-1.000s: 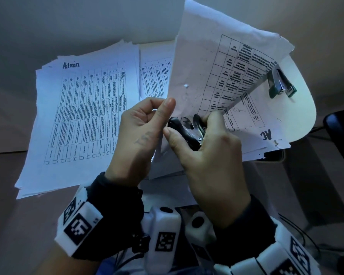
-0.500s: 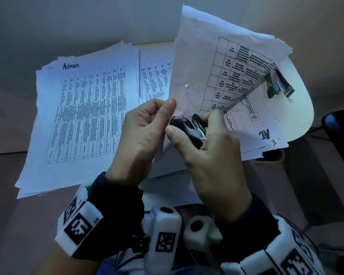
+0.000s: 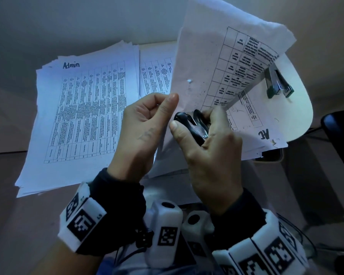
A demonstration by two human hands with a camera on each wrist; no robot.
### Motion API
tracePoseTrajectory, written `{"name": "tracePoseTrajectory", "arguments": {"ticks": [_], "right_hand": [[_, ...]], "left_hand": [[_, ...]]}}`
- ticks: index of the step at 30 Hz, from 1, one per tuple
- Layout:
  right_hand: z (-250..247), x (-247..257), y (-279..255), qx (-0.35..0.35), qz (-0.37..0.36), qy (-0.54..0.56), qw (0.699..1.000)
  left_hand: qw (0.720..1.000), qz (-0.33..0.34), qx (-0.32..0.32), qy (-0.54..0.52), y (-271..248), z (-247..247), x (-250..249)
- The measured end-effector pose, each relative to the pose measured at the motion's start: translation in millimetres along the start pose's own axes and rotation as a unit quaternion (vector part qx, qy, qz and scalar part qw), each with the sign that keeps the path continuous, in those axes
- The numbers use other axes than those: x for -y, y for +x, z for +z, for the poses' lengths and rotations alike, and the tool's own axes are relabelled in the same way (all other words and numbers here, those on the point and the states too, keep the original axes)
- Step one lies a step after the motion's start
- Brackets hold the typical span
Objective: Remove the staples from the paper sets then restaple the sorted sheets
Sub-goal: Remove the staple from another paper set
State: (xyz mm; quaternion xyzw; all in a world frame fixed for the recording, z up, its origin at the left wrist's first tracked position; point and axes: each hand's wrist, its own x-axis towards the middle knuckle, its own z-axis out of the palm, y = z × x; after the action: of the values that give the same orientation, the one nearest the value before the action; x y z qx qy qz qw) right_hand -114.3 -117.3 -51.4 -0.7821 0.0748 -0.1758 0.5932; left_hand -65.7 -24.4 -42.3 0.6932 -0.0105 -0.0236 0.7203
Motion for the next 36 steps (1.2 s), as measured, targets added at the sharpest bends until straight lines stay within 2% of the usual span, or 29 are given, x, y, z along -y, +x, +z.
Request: {"name": "tracePoseTrajectory", "arguments": {"ticks": [5, 10, 16, 24, 30, 33, 36], "right_hand": [[4.3, -5.0, -2.1, -0.010, -0.004, -0.003, 1.000], [11.0, -12.8, -1.4, -0.028, -0.011, -0.013, 0.999], [12.9, -16.4, 0.9, -0.037, -0.010, -0.012, 0.999], [4.7, -24.6, 4.2, -0.012, -0.038, -0.031, 0.999], [3.7, -23.4, 1.9, -0.012, -0.042, -0.014, 0.999], [1.3, -23.7, -0.8, -0.011, -0.056, -0.014, 0.998], [-3.3, -28.0, -4.5, -0.008, -0.055, -0.009, 0.998]], "left_hand": [[0.994, 0.079, -0.040, 0.061, -4.1, 0.6, 6.0], [0.983, 0.109, -0.071, 0.133, -2.8, 5.0, 11.2], [0.977, 0.110, -0.089, 0.160, 2.0, 8.2, 14.2], [0.963, 0.140, -0.089, 0.211, -5.0, 14.6, 19.0], [0.968, 0.145, -0.077, 0.188, -7.0, 13.4, 20.2], [0.970, 0.136, -0.073, 0.186, -6.0, 8.3, 20.9], [0.977, 0.100, -0.082, 0.171, 0.0, 1.6, 21.9]]}}
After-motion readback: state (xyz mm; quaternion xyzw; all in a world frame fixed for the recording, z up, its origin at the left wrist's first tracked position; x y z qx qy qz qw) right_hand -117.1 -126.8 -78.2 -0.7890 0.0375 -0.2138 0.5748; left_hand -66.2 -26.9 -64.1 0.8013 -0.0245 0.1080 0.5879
